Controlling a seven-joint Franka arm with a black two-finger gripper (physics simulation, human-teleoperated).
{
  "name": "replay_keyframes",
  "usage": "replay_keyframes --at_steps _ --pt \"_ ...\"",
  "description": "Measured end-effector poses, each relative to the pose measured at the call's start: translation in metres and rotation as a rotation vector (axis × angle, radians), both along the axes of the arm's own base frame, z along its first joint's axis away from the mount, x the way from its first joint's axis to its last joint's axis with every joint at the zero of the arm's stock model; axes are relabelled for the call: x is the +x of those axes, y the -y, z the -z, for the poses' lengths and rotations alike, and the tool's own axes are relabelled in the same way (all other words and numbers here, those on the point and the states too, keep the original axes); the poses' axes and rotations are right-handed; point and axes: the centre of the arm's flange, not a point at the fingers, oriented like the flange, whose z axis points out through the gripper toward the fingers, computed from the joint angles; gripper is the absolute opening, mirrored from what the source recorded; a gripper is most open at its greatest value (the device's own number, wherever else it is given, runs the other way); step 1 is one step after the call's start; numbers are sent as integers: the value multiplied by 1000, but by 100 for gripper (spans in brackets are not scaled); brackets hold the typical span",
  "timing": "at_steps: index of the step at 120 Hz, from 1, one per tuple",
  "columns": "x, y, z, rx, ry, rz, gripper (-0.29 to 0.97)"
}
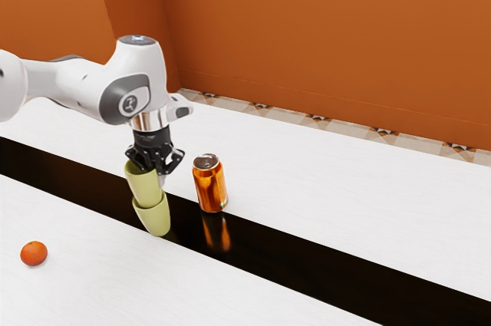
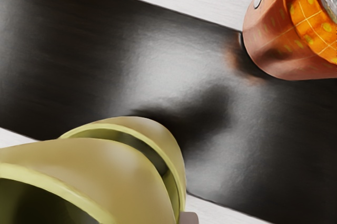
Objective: Place the left cup onto the right cup
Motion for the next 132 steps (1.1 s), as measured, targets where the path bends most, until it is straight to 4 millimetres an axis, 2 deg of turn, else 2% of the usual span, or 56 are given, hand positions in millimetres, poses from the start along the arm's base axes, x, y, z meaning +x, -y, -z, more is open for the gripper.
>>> replay_keyframes --at_steps 13,29,56,71,81,97,105,132 --pt "4 -1 12 -4 -5 -7 -10" --pt "6 -1 18 -6 -2 -14 -9" --pt "8 -1 20 -14 2 -20 36" --pt "9 0 18 -14 5 -22 50" --pt "8 0 9 -13 19 -21 56" --pt "5 9 -25 -11 60 -12 62" --pt "7 18 -49 -13 88 -1 63" --pt "28 39 -189 -14 224 82 66"
